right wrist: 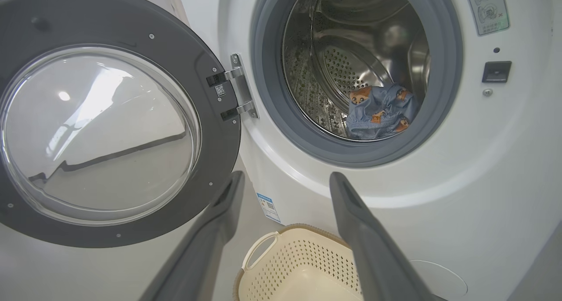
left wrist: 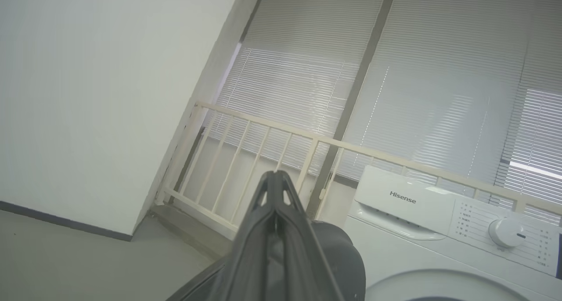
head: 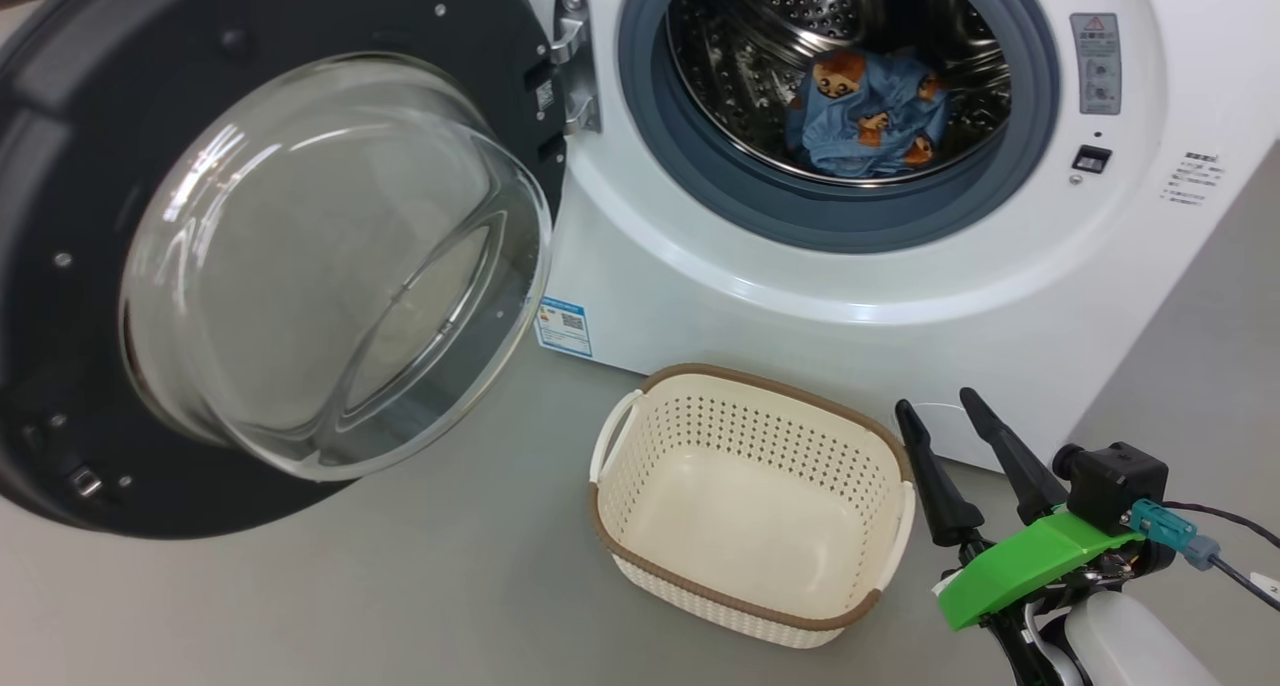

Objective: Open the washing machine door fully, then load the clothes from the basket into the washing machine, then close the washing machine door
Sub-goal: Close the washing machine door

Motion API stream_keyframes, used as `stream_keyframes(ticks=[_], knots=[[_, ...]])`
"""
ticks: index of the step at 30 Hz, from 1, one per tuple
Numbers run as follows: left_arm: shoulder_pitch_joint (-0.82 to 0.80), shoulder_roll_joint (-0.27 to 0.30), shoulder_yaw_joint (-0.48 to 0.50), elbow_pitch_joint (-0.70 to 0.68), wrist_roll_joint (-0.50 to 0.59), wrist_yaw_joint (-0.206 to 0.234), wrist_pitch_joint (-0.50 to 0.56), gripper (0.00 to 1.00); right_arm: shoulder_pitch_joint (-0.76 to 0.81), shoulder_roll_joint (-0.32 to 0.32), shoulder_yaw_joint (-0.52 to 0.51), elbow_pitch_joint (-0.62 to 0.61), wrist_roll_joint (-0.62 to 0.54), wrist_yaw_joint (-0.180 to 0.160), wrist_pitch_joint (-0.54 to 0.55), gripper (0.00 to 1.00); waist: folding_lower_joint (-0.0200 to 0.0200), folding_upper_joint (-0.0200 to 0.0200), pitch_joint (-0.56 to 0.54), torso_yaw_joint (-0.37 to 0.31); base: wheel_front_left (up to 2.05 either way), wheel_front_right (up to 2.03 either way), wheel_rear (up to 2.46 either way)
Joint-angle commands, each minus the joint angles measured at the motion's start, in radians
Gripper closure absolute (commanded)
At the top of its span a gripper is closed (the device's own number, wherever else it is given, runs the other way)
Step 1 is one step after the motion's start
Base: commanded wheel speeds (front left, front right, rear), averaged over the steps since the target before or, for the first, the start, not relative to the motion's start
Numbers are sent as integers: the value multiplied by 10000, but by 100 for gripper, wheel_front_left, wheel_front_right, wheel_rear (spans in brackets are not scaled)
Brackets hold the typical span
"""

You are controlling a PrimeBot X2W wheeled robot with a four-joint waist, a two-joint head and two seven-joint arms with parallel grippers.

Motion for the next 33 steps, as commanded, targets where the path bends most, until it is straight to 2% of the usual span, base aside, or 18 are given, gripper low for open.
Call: stream_keyframes(ticks=[1, 3, 8, 13, 16, 23, 33], knots=[[-473, 506, 640, 44, -468, -132, 170, 100, -180, -86, 197, -215, 0, 54, -82, 0, 0, 0, 70, -140, 0, 0, 0], [-697, 440, 1144, 490, -1545, -298, 491, 100, -191, -134, 193, -197, 4, 54, -82, 0, 0, 0, 118, -240, 0, 0, 0], [-1385, 931, 2473, 2642, -3667, -654, 1242, 100, -279, -235, 260, -179, 3, 54, -82, 0, 0, 0, 273, -495, 0, 0, 0], [-1828, 1295, 3179, 4431, -4716, -795, 1672, 100, -361, -343, 299, -171, 6, 54, -82, 0, 0, 0, 380, -654, 0, 0, 0], [-1956, 1721, 3238, 5697, -4862, -932, 1953, 100, -423, -416, 360, -190, -4, 54, -82, 0, 0, 0, 493, -804, 0, 0, 0], [-2617, 2124, 3299, 7831, -5485, -1077, 2724, 100, -601, -601, 415, -186, -30, 54, -82, 0, 0, 0, 768, -1059, 0, 0, 0], [-3198, 2713, 3075, 9227, -5964, -1165, 4198, 100, -580, -628, 326, -193, -70, 54, -82, 0, 0, 0, 852, -1265, 0, 0, 0]])
